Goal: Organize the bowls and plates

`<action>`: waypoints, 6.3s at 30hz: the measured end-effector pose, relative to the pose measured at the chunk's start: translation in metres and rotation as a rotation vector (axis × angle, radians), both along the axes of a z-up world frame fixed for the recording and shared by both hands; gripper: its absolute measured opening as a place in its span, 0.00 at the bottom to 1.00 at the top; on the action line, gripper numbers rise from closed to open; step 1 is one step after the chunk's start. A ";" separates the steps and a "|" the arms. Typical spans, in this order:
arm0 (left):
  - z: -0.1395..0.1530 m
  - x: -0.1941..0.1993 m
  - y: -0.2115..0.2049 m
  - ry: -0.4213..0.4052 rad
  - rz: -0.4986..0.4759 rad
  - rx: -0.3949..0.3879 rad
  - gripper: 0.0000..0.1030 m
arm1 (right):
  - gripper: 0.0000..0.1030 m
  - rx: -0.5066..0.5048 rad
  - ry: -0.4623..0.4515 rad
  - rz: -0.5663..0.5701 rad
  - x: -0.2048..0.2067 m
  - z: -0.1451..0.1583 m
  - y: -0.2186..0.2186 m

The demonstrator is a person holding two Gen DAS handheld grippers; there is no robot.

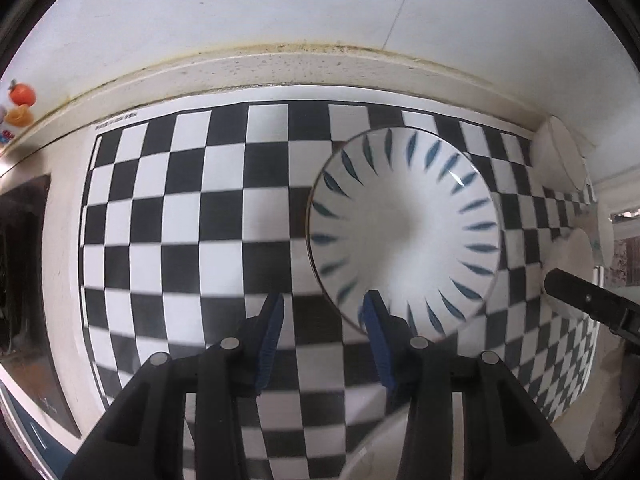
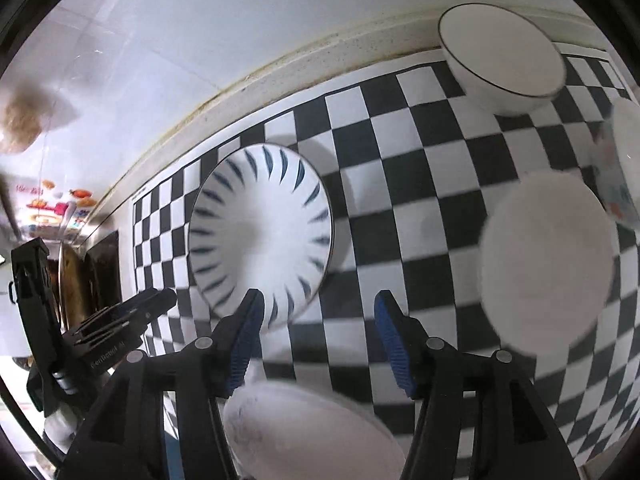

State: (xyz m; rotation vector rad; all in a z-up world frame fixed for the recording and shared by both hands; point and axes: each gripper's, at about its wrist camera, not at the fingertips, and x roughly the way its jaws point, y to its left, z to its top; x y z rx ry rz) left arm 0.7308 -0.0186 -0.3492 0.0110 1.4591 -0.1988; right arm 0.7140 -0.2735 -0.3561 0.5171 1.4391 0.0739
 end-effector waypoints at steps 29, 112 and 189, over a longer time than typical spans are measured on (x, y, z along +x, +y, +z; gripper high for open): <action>-0.053 0.044 -0.008 0.070 -0.023 -0.090 0.31 | 0.18 -0.001 0.109 0.065 0.052 -0.081 0.025; -0.030 -0.165 -0.020 0.178 -0.129 -0.018 0.31 | 0.16 -0.066 0.152 0.148 -0.200 -0.045 0.032; 0.127 -0.137 -0.128 -0.174 -0.050 -0.100 0.44 | 0.65 -0.158 -0.182 -0.181 -0.217 0.136 -0.116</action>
